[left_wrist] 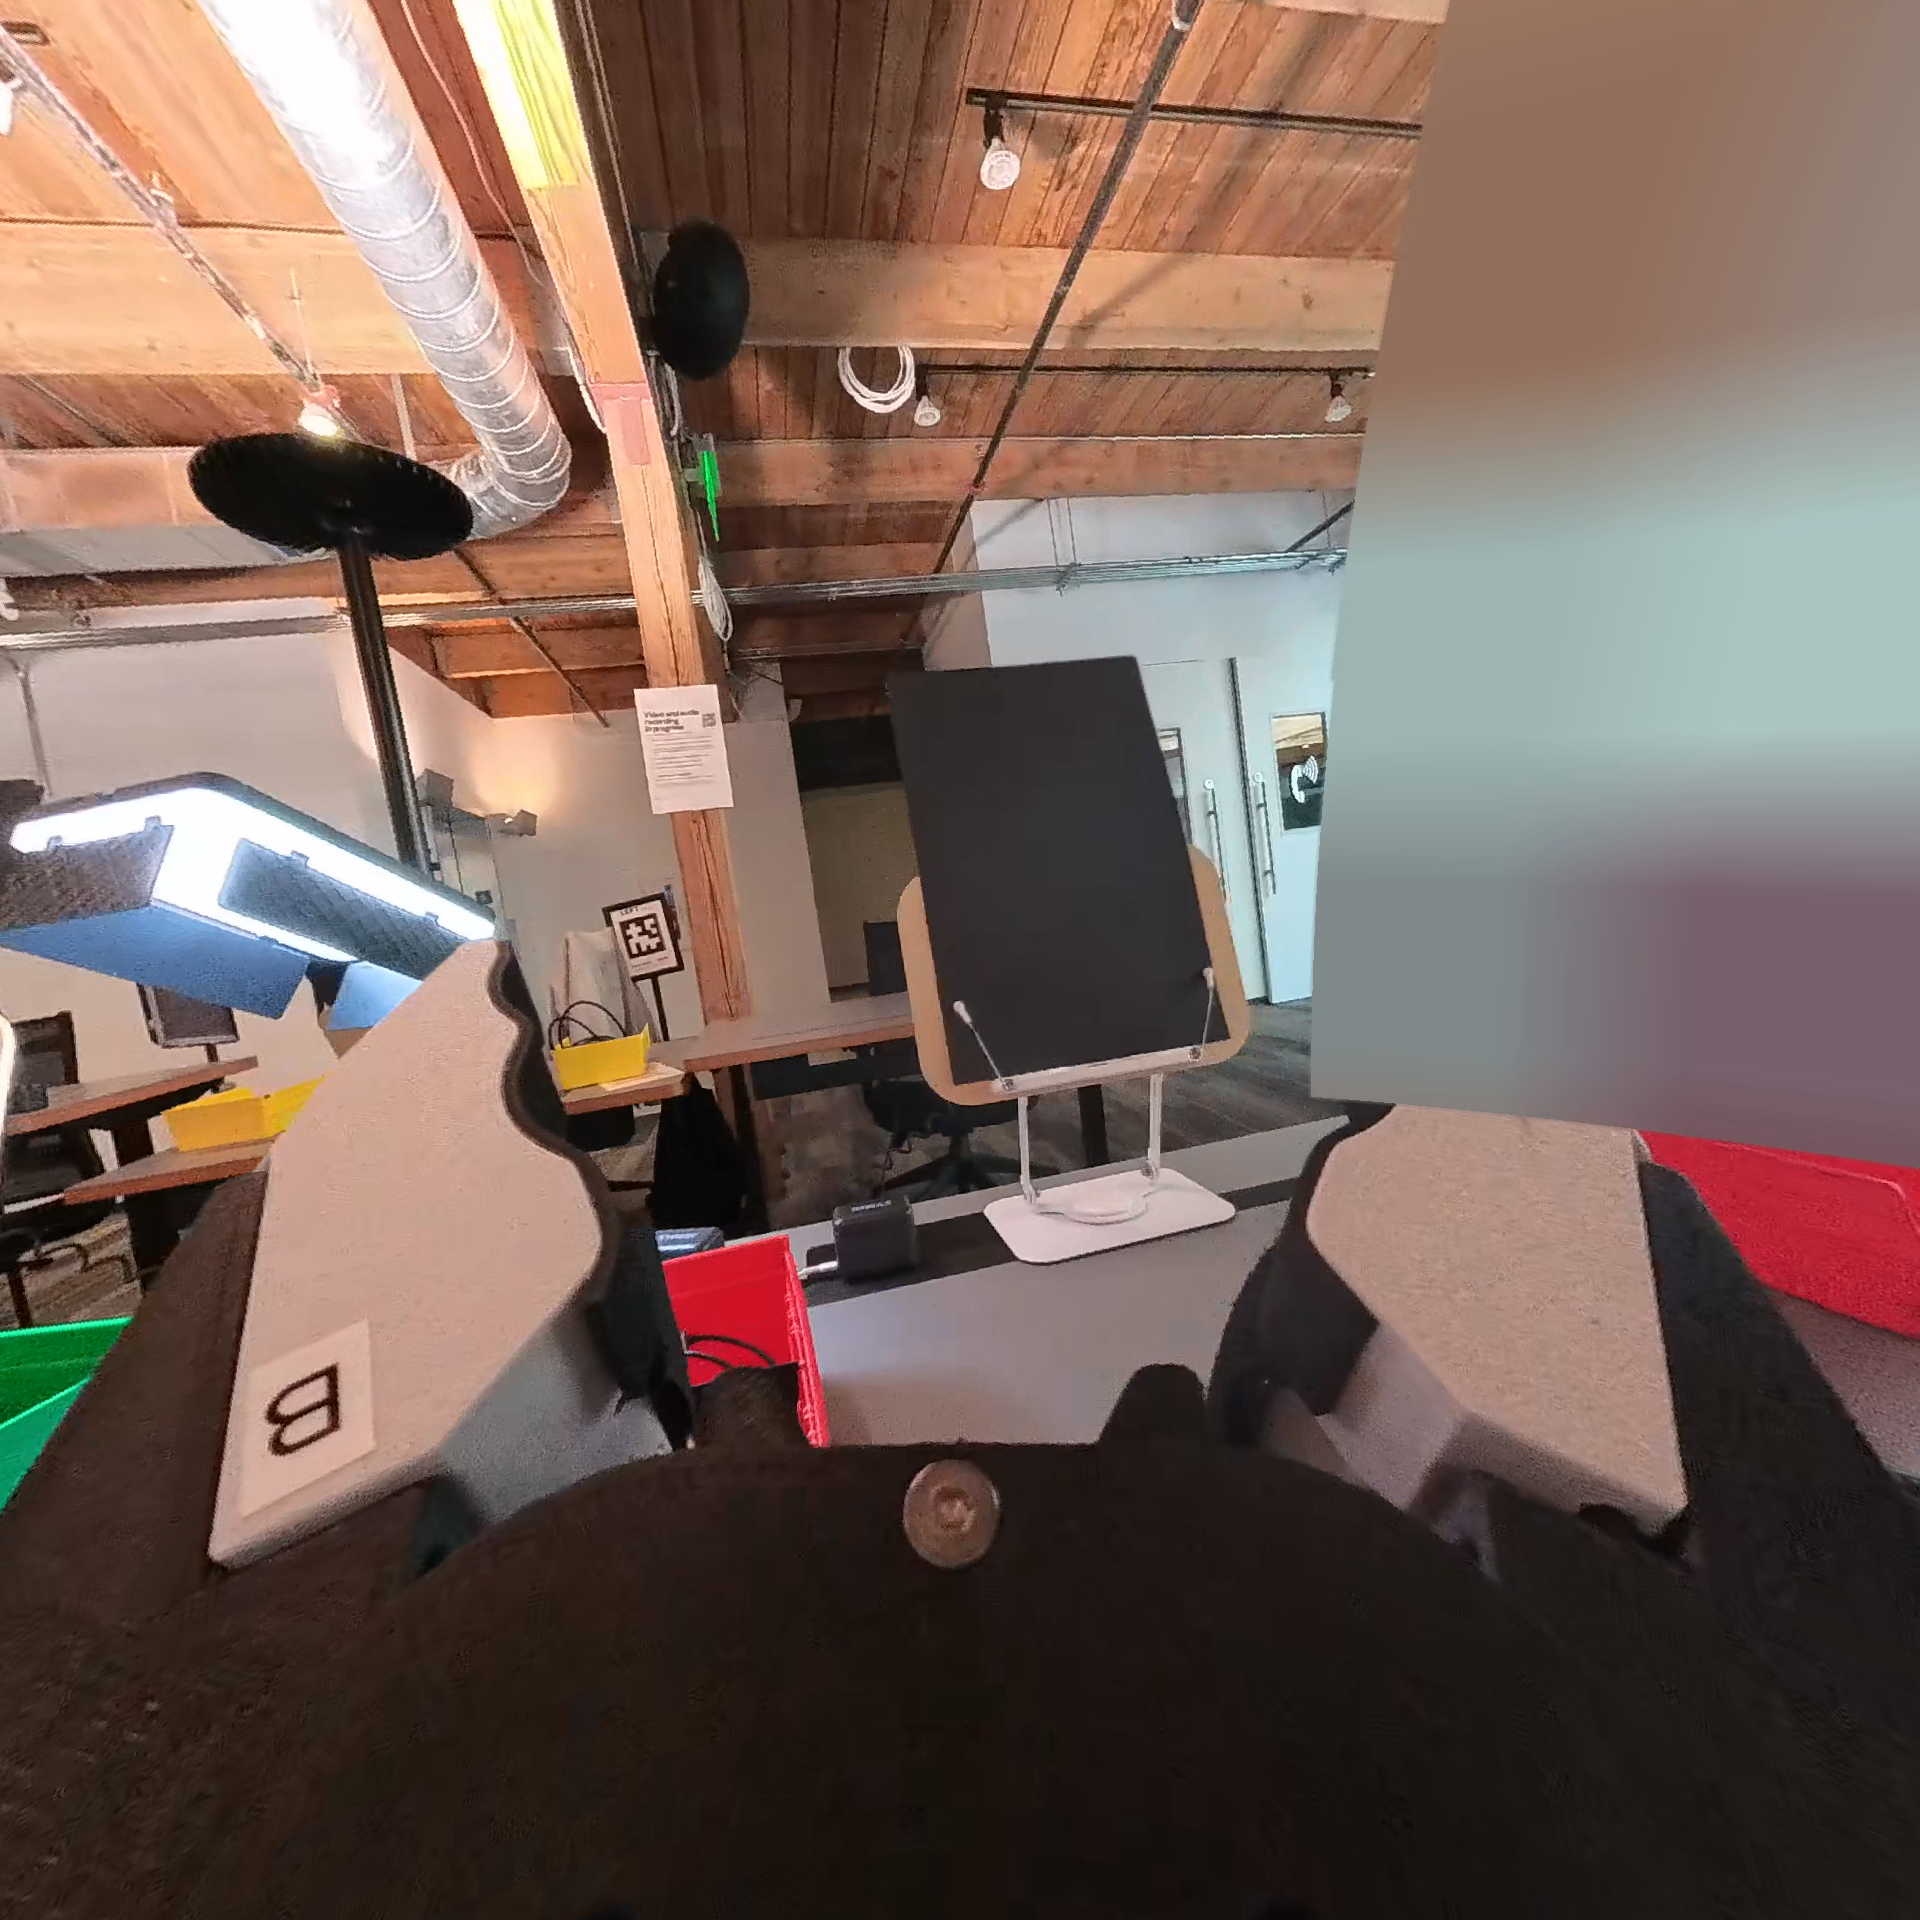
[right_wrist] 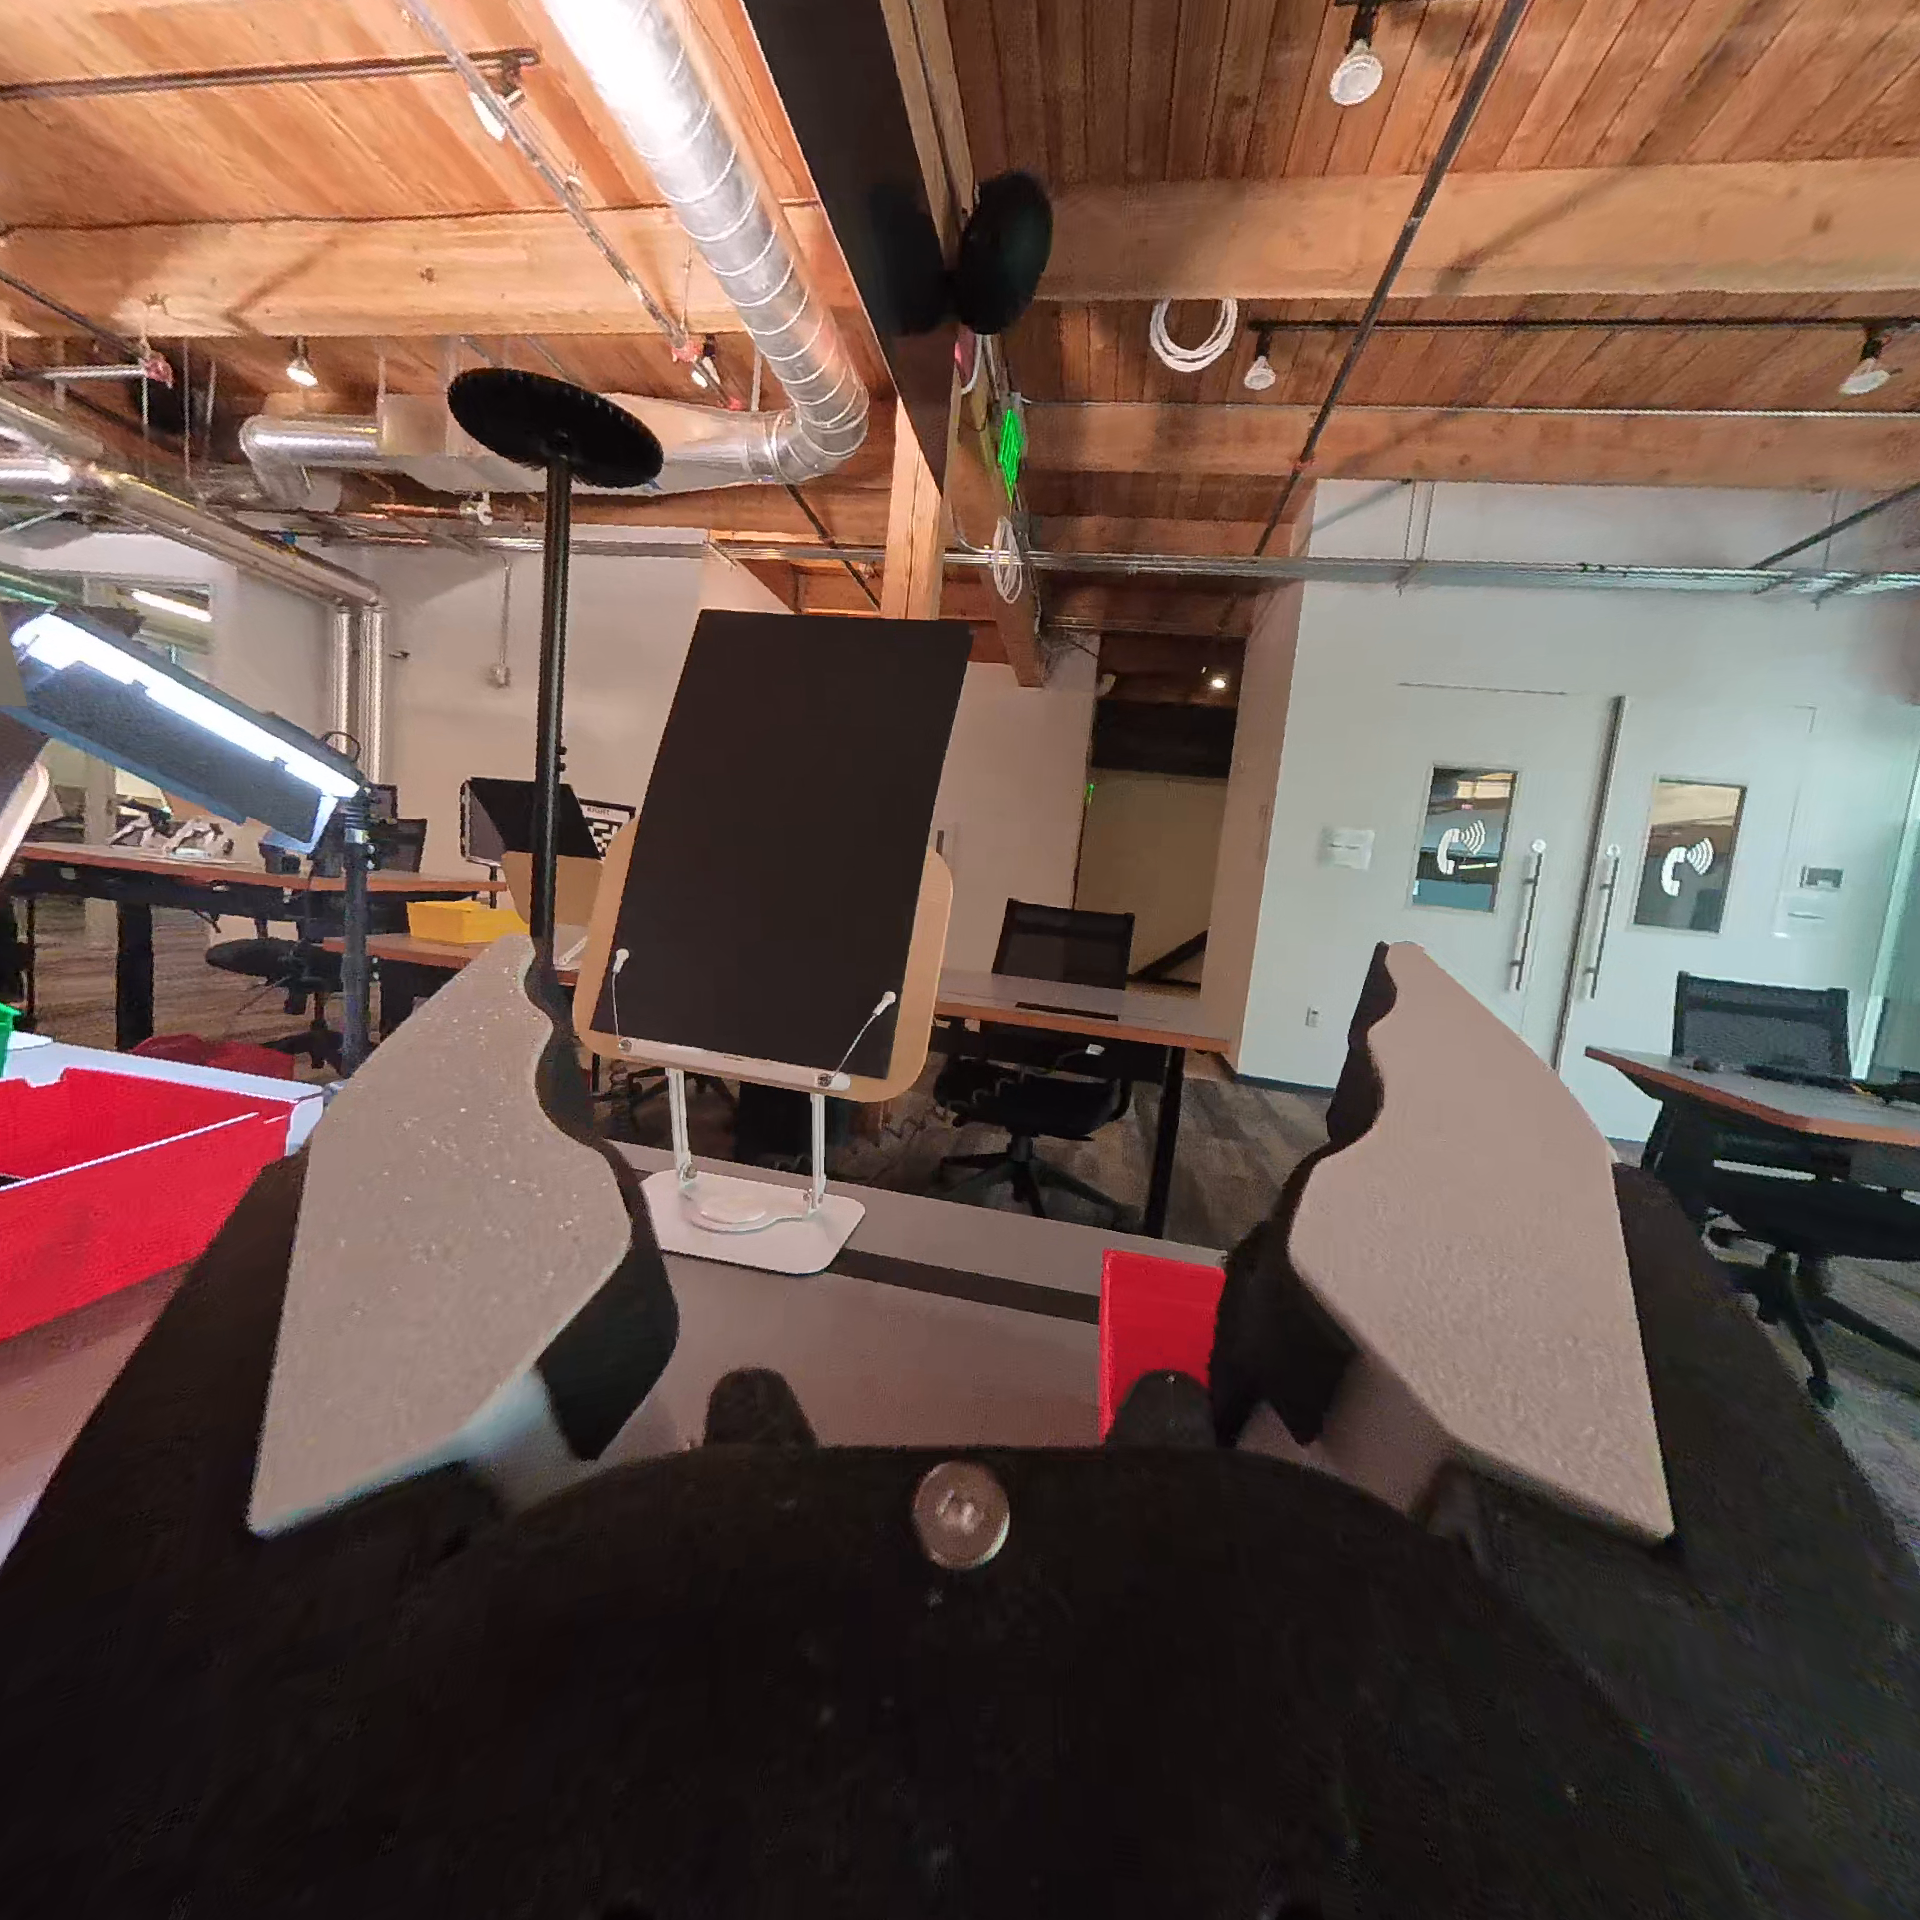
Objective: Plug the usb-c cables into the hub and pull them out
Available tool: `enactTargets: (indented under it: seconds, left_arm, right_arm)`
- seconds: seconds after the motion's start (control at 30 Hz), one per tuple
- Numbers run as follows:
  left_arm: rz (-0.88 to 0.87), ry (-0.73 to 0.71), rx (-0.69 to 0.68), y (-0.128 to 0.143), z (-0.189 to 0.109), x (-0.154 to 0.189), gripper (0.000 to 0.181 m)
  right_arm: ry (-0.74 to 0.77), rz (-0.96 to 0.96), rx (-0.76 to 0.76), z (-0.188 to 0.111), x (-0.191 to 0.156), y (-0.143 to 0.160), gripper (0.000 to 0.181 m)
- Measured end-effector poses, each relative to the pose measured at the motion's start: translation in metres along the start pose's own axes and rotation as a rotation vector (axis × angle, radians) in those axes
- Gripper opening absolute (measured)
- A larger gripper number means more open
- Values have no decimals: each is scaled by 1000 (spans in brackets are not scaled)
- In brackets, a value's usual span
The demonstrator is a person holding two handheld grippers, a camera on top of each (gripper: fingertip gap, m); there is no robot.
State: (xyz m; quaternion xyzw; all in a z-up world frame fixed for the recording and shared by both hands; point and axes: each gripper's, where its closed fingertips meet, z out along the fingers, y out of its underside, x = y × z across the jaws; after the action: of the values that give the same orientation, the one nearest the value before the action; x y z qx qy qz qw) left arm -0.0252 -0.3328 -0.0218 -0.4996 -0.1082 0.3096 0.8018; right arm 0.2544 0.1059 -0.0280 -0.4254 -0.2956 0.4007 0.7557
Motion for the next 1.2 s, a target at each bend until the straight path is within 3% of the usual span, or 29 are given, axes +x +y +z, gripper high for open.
enactTargets:
  seconds: [0.3,0.67,0.8,0.9,1.03,1.07,1.1,1.2]
  left_arm:
    - [-89,15,22,-2,-3,-4,144]
    - [-9,-73,-187,54,22,-25,144]
    - [-13,-127,-333,100,38,-43,144]
    - [-116,-93,-387,137,57,-42,144]
    - [-131,-61,-620,213,70,-35,143]
    - [-109,-81,-687,235,69,-39,135]
    - [-90,-95,-744,257,68,-41,116]
    - [-122,-132,-833,308,64,-48,74]
  right_arm:
    - [-6,-6,10,-5,-3,-4,144]
    - [10,-43,-6,6,-2,6,145]
    - [-17,-22,-11,20,-8,14,145]
    - [-58,-8,-50,32,-15,22,140]
    - [-173,27,-121,48,-41,43,124]
    - [-214,51,-126,54,-51,50,117]
    - [-267,84,-129,59,-62,56,109]
    - [-382,172,-166,69,-90,76,106]
